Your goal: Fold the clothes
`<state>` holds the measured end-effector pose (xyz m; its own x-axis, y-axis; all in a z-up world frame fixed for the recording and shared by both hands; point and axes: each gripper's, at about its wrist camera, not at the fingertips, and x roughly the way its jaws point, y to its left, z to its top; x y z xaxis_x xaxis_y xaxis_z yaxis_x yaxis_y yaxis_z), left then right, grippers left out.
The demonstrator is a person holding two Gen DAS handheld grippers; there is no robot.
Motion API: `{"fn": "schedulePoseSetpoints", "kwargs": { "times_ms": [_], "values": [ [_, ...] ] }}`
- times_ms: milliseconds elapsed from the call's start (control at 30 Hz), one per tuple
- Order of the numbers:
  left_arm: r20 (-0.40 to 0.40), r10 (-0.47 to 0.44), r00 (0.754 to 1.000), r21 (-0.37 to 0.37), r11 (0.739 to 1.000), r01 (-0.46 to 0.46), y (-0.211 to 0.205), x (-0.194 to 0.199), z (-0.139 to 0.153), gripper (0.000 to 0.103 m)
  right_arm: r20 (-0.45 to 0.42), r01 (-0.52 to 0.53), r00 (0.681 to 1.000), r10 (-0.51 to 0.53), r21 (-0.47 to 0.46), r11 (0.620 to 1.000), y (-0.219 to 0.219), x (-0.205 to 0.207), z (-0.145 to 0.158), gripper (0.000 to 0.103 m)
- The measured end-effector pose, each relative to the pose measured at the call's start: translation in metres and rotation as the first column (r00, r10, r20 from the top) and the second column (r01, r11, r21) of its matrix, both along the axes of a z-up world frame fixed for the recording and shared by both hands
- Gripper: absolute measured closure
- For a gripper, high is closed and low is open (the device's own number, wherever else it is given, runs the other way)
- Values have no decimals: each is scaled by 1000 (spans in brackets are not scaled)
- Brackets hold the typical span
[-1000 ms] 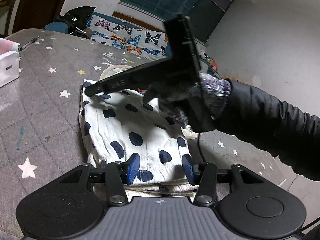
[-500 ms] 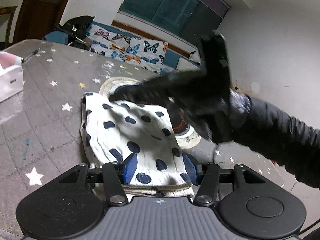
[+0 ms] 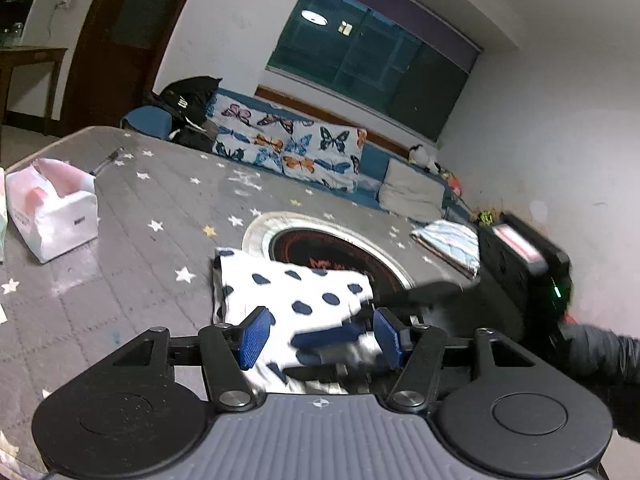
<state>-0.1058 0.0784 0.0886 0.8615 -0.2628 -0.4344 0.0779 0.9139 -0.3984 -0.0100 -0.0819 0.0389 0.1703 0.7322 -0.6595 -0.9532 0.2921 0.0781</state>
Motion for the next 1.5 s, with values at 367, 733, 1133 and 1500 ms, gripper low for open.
{"fn": "schedulePoseSetpoints", "kwargs": {
  "times_ms": [367, 733, 1133, 1500],
  "values": [
    [-30, 68, 997, -29, 997, -69, 10, 21, -9, 37, 29, -9, 1000, 7, 49, 999, -28, -27, 14, 65],
    [-87, 13, 996, -14, 1000, -14, -5, 22, -30, 39, -9, 125, 992, -125, 2, 992, -75, -14, 6, 65],
    [-142, -3, 990, 2, 1000, 3, -12, 16, -45, 39, 15, 187, 982, -188, 63, 980, -79, 8, 16, 65],
    [-158, 16, 987, 5, 1000, -15, -10, 8, -43, 36, -26, 230, 973, -229, 33, 973, -83, 15, -2, 63]
  ]
}}
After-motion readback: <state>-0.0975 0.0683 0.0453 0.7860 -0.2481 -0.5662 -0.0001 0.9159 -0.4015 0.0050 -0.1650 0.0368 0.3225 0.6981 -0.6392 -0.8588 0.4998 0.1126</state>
